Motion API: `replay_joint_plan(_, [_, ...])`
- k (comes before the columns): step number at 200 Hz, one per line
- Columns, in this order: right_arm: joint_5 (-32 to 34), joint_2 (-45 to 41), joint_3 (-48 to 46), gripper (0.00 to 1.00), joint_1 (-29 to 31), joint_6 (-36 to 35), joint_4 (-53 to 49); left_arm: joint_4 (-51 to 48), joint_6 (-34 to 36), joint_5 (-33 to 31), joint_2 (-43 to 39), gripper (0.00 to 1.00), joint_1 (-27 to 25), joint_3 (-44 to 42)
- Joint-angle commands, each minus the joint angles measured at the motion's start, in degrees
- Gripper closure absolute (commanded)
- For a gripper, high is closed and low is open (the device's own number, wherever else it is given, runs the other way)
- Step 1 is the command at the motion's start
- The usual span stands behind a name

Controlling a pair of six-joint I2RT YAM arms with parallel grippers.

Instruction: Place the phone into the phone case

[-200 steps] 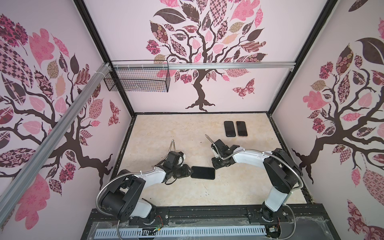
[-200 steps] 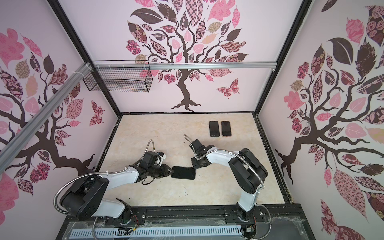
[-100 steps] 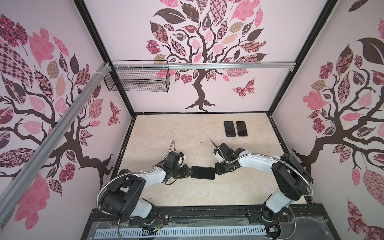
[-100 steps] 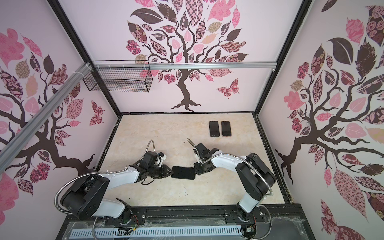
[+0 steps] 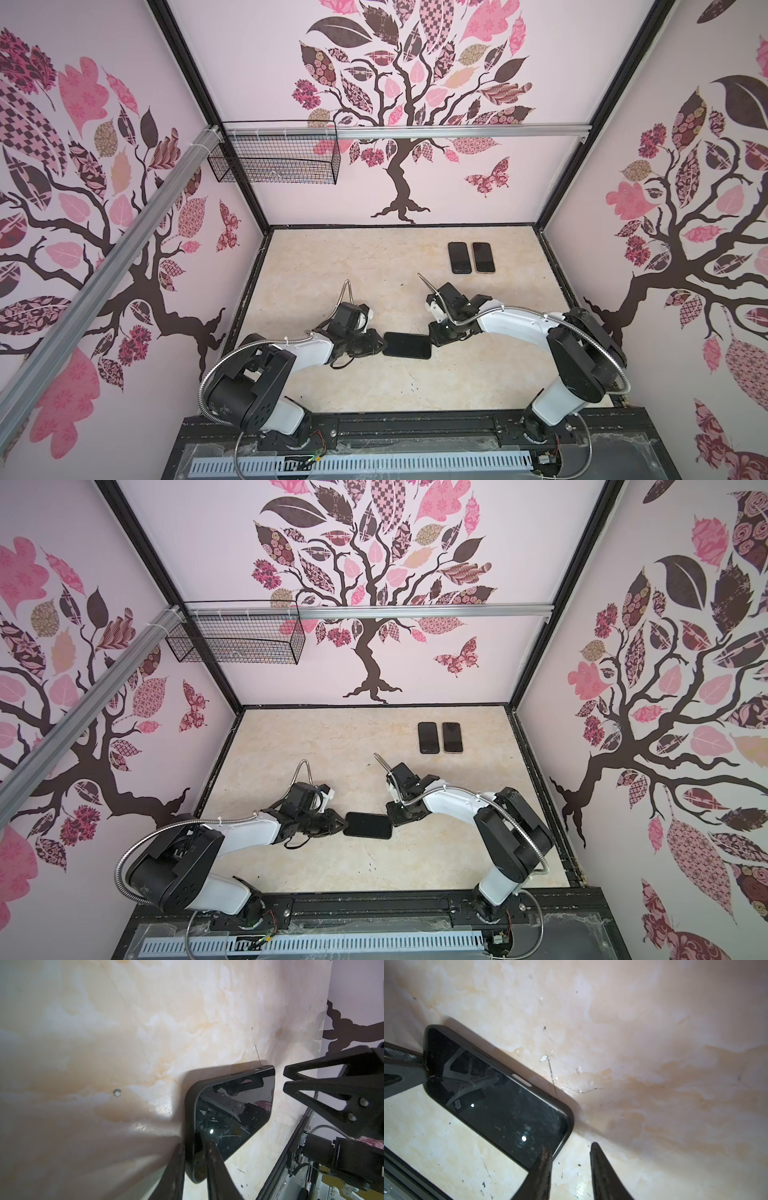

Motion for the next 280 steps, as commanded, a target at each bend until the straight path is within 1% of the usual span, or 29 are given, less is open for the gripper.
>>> replay_joint_plan(1, [0.3, 2.0, 1.2, 0.66, -0.2, -0.9, -0.1, -2.1, 0.8, -1.8, 2.0, 0.78, 0.0, 0.3])
replay_joint_plan(45, [0.1, 4.4, 1.9, 0.67, -0.2, -1.2, 0.3, -2.1, 0.7, -1.5, 2.7, 0.78, 0.0, 0.8])
replay_joint_plan(71, [3.3, 5.9, 2.5, 0.69, 0.2, -1.8, -1.2, -2.1, 0.8, -1.6, 2.7, 0.78, 0.0, 0.8])
replay_joint_plan(112, [10.3, 8.8, 4.3, 0.68, 3.7, -3.6, -6.2, -2.0, 0.7, -1.5, 3.2, 0.78, 0.0, 1.3])
replay_joint_plan(156, [11.7, 11.3, 5.6, 0.68, 6.0, -4.2, -8.2, -2.3, 0.9, -1.6, 3.1, 0.78, 0.0, 1.3])
replay_joint_plan(189, [12.4, 10.7, 5.6, 0.67, 6.1, -4.6, -8.3, -2.5, 0.8, -2.0, 2.5, 0.78, 0.0, 0.9])
replay_joint_plan(204, [13.0, 9.3, 5.7, 0.61, 6.1, -5.3, -8.1, -3.3, 0.8, -2.7, 1.8, 0.78, 0.0, 0.9])
replay_joint_plan(223, [13.0, 7.8, 7.6, 0.45, 6.1, -7.6, -9.1, -4.4, 0.6, -4.0, 0.0, 0.77, 0.0, 0.7])
replay_joint_plan(245, [12.3, 6.8, 11.6, 0.29, 6.1, -11.3, -10.6, -6.4, 0.2, -6.1, -2.9, 0.72, 0.1, 0.8])
replay_joint_plan(252, [11.3, 6.3, 12.5, 0.24, 6.1, -12.5, -10.5, -7.4, 0.2, -6.8, -4.0, 0.68, 0.2, 0.9])
replay_joint_plan(262, [9.1, 5.4, 13.3, 0.16, 6.1, -14.8, -9.8, -8.9, 0.3, -7.8, -5.8, 0.60, 0.4, 0.9])
replay_joint_plan(280, [4.0, 3.5, 14.0, 0.08, 6.2, -18.5, -7.2, -12.6, 0.6, -11.0, -10.0, 0.45, 0.5, 0.9])
